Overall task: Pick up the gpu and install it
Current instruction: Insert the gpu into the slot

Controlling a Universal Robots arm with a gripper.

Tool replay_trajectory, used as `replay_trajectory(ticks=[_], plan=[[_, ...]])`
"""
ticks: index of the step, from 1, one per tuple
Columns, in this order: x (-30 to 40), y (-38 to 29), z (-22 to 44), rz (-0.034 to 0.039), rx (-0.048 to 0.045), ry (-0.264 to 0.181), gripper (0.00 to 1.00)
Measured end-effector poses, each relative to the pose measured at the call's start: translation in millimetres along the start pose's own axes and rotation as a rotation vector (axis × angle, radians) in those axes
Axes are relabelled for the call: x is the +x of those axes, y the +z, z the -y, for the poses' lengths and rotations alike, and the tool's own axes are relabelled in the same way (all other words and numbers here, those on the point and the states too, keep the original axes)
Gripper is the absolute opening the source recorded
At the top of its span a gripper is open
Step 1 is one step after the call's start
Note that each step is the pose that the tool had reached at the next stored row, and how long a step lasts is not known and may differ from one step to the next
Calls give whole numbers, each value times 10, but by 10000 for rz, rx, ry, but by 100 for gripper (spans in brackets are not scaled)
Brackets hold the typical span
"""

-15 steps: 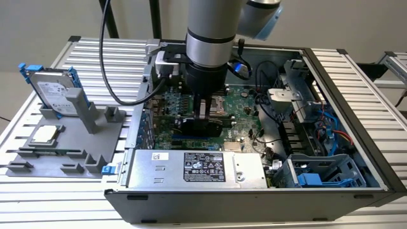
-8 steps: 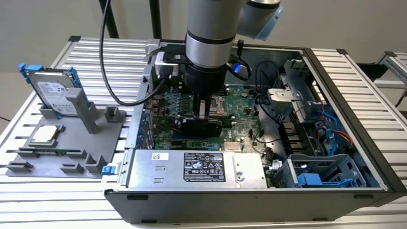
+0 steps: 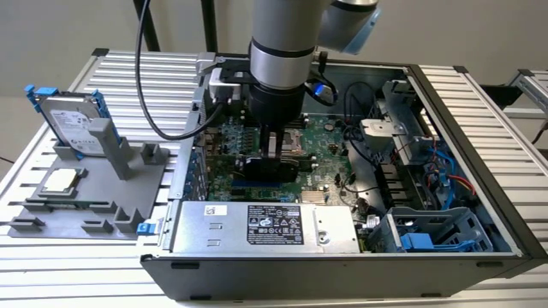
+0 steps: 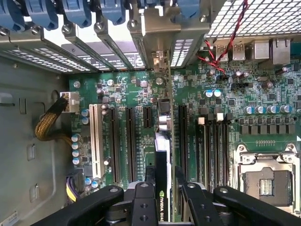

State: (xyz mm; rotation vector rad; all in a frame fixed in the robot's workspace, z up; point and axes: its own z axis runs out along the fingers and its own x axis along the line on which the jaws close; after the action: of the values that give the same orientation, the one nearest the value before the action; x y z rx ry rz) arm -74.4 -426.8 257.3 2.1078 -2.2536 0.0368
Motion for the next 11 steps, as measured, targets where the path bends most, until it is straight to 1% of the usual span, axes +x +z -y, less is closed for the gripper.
replay_trajectory(ticks=[6,9,11], plan=[[-9,0,-1,0,1,-19,0],[-10,8,0,-1,0,-19,0],[-11,21,-1,11,-2,-17,0]])
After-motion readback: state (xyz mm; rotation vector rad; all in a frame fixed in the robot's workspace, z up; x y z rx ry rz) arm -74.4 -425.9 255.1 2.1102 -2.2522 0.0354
